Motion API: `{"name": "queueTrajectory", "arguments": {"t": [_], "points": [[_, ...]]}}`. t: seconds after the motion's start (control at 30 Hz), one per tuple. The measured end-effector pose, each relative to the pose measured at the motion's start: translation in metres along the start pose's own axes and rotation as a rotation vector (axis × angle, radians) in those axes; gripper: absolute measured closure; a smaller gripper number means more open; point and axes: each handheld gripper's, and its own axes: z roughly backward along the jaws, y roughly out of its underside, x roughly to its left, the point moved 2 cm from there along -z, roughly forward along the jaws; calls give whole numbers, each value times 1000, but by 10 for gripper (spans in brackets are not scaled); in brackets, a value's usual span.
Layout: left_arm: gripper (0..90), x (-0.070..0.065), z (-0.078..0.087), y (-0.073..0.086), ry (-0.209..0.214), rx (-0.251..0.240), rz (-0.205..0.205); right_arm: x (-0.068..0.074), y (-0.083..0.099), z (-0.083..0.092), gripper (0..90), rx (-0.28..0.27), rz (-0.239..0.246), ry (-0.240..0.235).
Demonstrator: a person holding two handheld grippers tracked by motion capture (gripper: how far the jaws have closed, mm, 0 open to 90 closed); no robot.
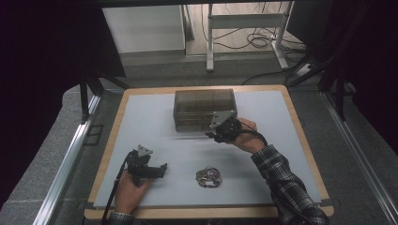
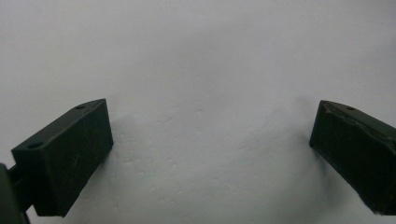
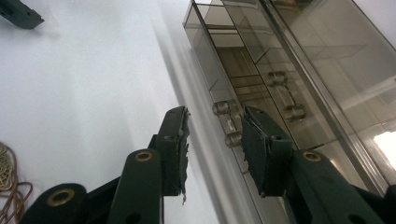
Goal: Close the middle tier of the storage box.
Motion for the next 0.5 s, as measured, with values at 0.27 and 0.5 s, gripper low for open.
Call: {"name": "queueTrajectory", "arguments": {"t": [0.27,0.5], "points": [[0,0,0,0,0,0,0,-9,3,3,592,12,-3,-55],[0,0,0,0,0,0,0,-18,7,5,611,23,-18,-81]]}}
